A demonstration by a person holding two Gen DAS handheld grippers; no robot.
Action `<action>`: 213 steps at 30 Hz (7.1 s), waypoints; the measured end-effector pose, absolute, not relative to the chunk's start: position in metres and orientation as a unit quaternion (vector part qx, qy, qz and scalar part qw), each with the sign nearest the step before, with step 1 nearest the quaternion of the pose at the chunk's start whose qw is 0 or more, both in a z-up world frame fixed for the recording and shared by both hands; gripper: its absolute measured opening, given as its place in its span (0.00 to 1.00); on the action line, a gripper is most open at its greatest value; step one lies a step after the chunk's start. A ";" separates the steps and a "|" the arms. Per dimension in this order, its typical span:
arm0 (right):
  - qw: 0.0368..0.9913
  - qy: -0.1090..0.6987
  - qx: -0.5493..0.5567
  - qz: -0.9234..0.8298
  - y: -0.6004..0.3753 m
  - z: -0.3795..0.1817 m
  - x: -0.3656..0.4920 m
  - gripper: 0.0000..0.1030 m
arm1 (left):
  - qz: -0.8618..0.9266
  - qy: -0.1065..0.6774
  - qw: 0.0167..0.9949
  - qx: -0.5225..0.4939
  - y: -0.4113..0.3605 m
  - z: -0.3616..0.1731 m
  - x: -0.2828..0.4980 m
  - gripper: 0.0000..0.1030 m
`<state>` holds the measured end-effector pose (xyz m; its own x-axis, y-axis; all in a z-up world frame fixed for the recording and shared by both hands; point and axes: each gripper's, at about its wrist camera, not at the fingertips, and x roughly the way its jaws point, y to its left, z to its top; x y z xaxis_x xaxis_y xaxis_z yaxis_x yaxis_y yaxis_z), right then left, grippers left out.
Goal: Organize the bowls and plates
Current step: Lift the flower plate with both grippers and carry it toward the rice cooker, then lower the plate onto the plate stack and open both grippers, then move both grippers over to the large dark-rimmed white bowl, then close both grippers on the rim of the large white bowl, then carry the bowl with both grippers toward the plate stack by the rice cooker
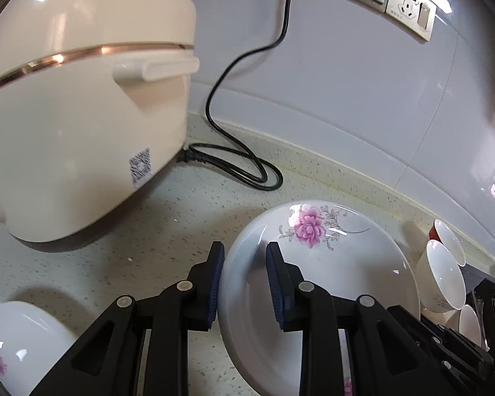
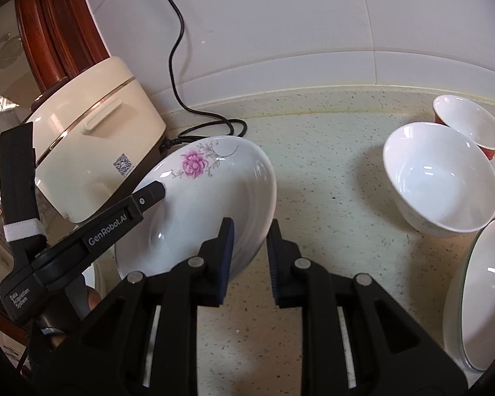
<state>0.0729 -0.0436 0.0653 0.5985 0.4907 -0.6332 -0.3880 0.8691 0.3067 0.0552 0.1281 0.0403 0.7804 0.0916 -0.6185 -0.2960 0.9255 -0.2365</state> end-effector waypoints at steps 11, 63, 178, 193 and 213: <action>0.888 0.358 0.077 0.278 -0.038 0.073 0.063 0.23 | 0.117 0.286 0.938 -0.158 0.136 0.055 0.027 0.26; 0.835 0.330 -0.035 0.439 0.077 0.061 -0.021 0.23 | 0.206 0.278 0.932 -0.109 0.226 0.053 -0.093 0.29; 0.914 0.351 0.125 0.159 -0.259 0.054 0.032 0.22 | -0.103 0.401 0.898 -0.151 -0.072 0.011 0.055 0.15; 0.907 0.337 0.149 0.203 -0.256 0.055 0.028 0.19 | -0.102 0.369 0.911 -0.152 -0.055 0.018 0.037 0.16; 0.907 0.345 0.146 0.192 -0.197 0.054 -0.005 0.19 | -0.089 0.365 0.898 -0.226 0.012 0.013 -0.002 0.16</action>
<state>-0.0047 -0.1974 0.0544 0.6874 0.4497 -0.5703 -0.2480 0.8834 0.3976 -0.0020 0.0116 0.0126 0.7170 -0.3254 -0.6165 -0.0053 0.8818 -0.4717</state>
